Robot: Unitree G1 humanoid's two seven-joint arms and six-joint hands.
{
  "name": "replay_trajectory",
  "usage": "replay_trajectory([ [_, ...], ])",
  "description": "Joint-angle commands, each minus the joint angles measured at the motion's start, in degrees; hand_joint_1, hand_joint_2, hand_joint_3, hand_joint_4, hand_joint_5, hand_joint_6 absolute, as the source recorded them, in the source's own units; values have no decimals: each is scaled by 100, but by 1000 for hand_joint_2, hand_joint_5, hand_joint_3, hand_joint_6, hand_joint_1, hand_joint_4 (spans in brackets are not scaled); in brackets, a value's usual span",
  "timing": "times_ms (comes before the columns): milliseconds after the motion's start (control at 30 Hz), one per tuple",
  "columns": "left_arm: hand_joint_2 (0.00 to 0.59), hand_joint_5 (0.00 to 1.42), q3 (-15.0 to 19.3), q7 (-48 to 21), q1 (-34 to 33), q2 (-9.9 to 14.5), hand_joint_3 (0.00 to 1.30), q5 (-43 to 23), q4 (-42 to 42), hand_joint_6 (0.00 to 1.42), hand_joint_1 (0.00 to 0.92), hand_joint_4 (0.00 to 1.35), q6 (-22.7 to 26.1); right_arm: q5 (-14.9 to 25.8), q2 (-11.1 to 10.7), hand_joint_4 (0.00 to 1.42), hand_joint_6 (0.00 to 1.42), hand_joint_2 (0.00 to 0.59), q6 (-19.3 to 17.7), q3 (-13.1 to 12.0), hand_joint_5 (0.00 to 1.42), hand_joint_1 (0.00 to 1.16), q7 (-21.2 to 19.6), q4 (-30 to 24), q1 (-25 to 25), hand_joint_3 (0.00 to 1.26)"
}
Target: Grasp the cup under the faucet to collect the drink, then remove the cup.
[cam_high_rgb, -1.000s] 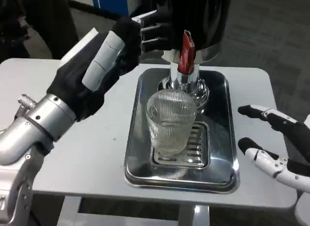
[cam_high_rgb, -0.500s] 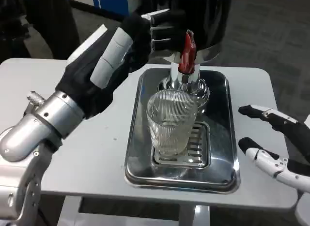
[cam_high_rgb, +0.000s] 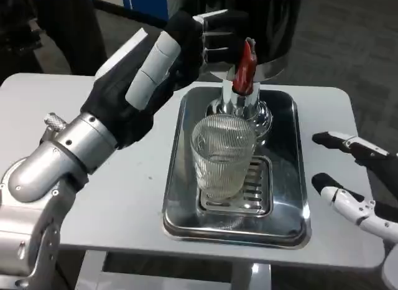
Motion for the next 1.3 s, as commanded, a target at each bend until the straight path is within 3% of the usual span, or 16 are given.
replay_trajectory([
  [33, 42, 263, -50, -1, -118, -5, 245, 57, -13, 201, 0, 226, 64, 32, 8, 158, 116, 390, -33, -18, 108, 340, -67, 28, 64, 196],
  [400, 44, 233, -133, -100, -224, -72, 241, 49, 195, 195, 0, 202, 14, 24, 16, 160, 116, 390, -24, 3, 108, 340, -73, 34, 42, 196],
  [733, 45, 284, -168, -345, -352, -258, 250, -11, 539, 209, 0, 277, -118, 46, 2, 161, 116, 390, -12, -39, 116, 340, -63, 12, 50, 196],
  [1300, 42, 295, -270, -526, -441, -344, 266, -2, 562, 214, 0, 292, -130, 45, 5, 161, 116, 390, -59, -25, 122, 340, -81, 78, 57, 204],
])
